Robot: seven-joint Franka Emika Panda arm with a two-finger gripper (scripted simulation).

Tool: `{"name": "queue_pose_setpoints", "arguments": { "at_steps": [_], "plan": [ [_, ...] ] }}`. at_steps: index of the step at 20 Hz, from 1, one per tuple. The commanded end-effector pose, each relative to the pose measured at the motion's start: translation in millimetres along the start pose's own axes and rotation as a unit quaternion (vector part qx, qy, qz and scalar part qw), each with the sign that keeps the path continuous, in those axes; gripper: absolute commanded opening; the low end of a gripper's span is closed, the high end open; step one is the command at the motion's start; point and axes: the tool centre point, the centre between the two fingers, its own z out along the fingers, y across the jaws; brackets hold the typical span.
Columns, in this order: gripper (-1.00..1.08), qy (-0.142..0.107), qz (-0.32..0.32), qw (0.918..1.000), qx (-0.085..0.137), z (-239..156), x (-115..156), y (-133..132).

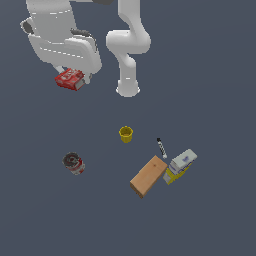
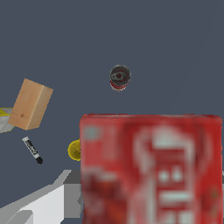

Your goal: Pick up a designated object from a clutter of objects.

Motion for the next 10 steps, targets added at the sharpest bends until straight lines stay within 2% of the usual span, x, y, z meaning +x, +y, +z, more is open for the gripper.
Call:
{"name": "queue_pose_setpoints", "arguments": {
  "at_steps": [1, 10],
  "plan": [
    [-1.0, -0.001, 0.0, 1.0, 0.0, -13.8, -4.1, 4.1],
    [-1.0, -0.001, -0.001, 1.0, 0.0, -34.4, -8.7, 10.2]
  ]
}}
